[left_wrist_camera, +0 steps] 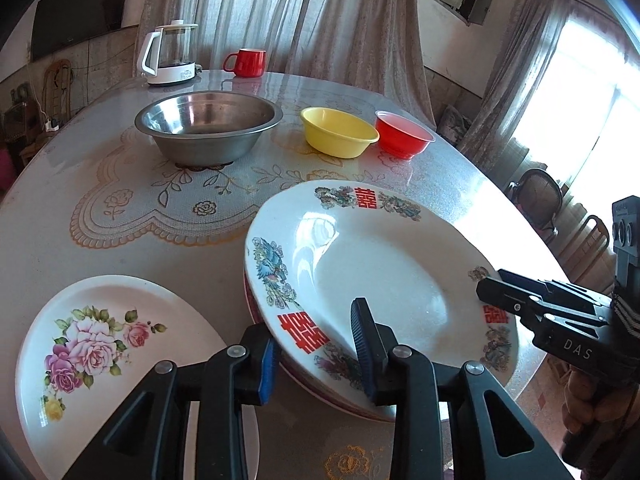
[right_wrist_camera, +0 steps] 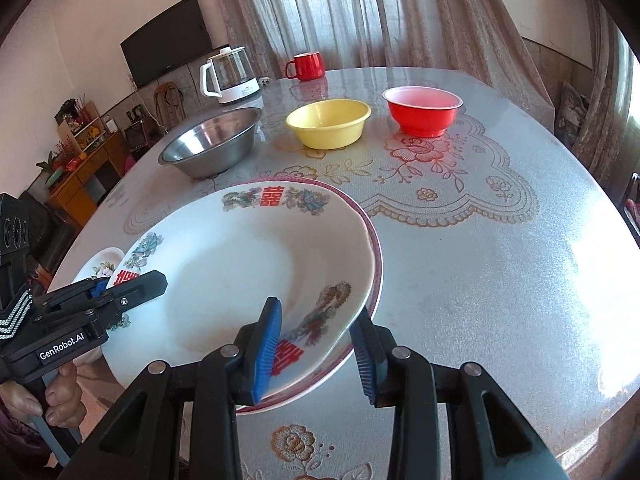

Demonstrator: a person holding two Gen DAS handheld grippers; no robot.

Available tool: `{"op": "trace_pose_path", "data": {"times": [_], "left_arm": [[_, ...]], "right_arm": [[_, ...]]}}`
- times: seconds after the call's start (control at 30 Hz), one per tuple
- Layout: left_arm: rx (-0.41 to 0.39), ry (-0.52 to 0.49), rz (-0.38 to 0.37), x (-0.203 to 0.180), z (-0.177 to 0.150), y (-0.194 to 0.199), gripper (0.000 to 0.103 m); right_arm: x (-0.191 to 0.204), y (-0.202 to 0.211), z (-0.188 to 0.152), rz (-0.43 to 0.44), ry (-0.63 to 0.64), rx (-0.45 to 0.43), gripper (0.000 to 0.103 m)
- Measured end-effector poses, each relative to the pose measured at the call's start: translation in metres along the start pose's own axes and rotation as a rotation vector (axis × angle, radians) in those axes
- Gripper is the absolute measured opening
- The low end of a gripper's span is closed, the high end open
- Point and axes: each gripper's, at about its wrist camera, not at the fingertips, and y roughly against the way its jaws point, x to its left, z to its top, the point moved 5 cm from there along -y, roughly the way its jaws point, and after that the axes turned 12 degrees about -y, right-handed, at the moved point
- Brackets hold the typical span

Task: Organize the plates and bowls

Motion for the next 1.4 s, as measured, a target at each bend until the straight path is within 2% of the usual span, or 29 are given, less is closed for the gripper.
{"op": "trace_pose_path", "data": {"times": [0.03,0.1,0.13,0.2,0.33,0.4,0.5,0.57,0.9,1.1,1.4], "left_arm": [[-0.001,-0.015,-0.001,-0.003,-0.001,0.001,0.032],[-0.004,-0.036,-0.013,-0.008,-0.001,0.004,0.032],[0.001,-0.028,-0.026,-0.009,-0.002,0.004,0.035],[0.024,-0.012,-0.048,-0.007,-0.006,0.003,0.034],[0.018,-0.023,-0.019,-0.005,-0.007,0.006,0.034],[0.014,-0.033,0.003,-0.003,-0.006,0.006,0.034],[0.021,-0.04,0.026,-0.003,-0.005,0.005,0.034],[0.017,-0.041,0.049,-0.002,-0.004,0.007,0.034],[-0.064,-0.084,0.17,-0.001,0.008,0.03,0.034],[-0.065,-0.105,0.259,0.004,0.011,0.035,0.036],[-0.058,-0.091,0.3,0.012,0.006,0.037,0.04]], "right_arm": [[-0.002,0.003,0.001,-0.027,0.014,-0.012,0.035],[-0.005,0.011,0.004,-0.027,0.021,-0.043,0.035],[-0.007,0.014,0.006,-0.027,0.019,-0.048,0.035],[-0.01,0.015,0.009,-0.044,0.013,-0.062,0.035],[-0.018,0.005,0.016,-0.074,-0.038,-0.066,0.035],[-0.022,-0.006,0.016,-0.119,-0.046,-0.041,0.035],[-0.017,-0.014,0.012,-0.078,-0.045,-0.022,0.031],[-0.014,-0.016,0.01,-0.106,-0.02,-0.038,0.031],[-0.006,-0.017,0.009,-0.125,0.021,-0.052,0.032],[-0.005,-0.017,0.009,-0.141,0.015,-0.057,0.033],[-0.004,-0.011,0.012,-0.153,0.011,-0.09,0.033]]}}
